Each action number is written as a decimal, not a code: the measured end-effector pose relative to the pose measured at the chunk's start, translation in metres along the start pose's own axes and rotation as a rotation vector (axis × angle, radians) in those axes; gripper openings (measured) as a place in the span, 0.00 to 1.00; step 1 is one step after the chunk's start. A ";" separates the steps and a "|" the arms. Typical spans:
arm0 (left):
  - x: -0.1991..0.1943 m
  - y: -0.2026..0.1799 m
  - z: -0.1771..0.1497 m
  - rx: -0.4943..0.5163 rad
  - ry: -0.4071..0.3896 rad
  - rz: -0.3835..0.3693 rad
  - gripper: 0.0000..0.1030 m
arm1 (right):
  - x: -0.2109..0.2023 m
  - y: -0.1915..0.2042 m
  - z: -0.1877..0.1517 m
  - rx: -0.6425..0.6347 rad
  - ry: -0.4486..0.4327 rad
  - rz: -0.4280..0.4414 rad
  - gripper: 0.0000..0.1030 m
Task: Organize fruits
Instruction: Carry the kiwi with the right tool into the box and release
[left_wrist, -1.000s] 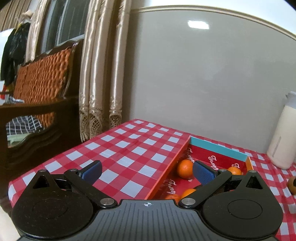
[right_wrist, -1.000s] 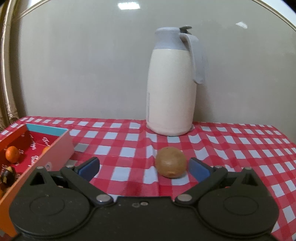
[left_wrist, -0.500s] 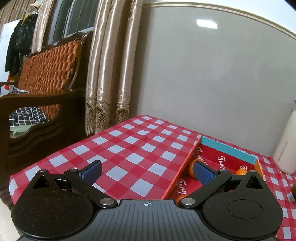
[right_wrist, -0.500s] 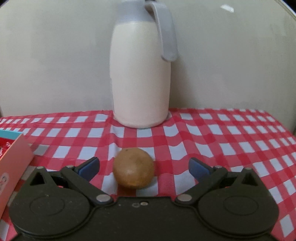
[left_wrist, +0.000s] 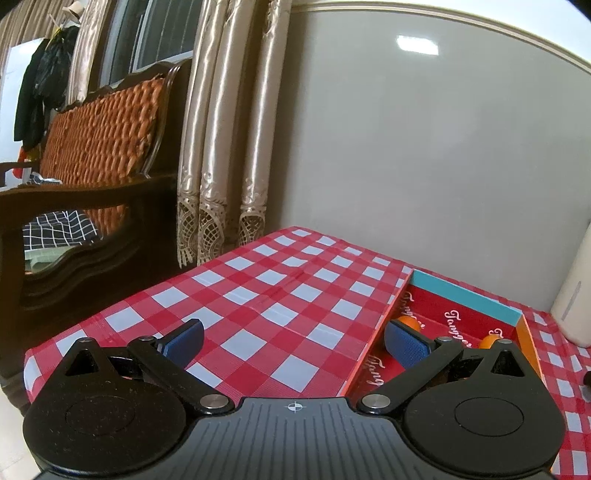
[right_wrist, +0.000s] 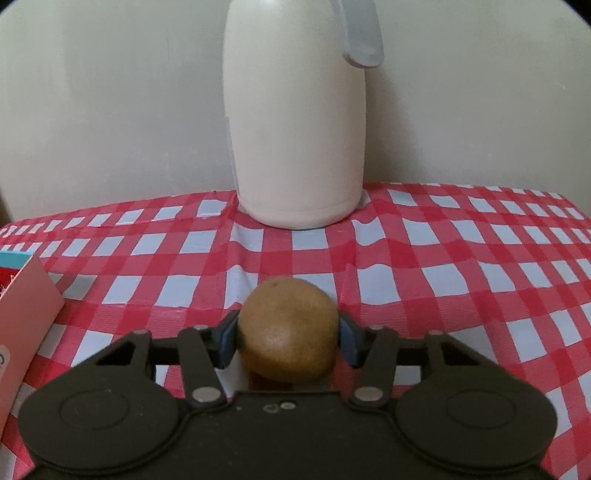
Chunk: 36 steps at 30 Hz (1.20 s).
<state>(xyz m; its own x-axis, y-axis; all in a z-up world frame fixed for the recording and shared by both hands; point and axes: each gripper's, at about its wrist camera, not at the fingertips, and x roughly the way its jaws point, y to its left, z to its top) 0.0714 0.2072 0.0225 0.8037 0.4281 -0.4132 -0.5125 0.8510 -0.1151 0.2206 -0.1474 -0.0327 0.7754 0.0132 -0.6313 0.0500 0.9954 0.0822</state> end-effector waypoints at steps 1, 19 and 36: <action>-0.001 0.000 0.000 0.000 -0.002 0.002 1.00 | -0.001 0.001 0.000 0.001 -0.003 0.004 0.51; -0.005 0.023 0.001 -0.029 -0.013 0.055 1.00 | -0.092 0.127 -0.008 -0.258 -0.205 0.391 0.51; -0.006 0.058 0.002 -0.059 -0.005 0.097 1.00 | -0.101 0.201 -0.042 -0.485 -0.205 0.397 0.70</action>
<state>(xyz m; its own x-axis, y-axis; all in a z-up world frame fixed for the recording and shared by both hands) 0.0379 0.2549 0.0204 0.7511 0.5092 -0.4201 -0.6046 0.7862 -0.1280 0.1253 0.0559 0.0153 0.7829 0.4176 -0.4611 -0.5169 0.8492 -0.1086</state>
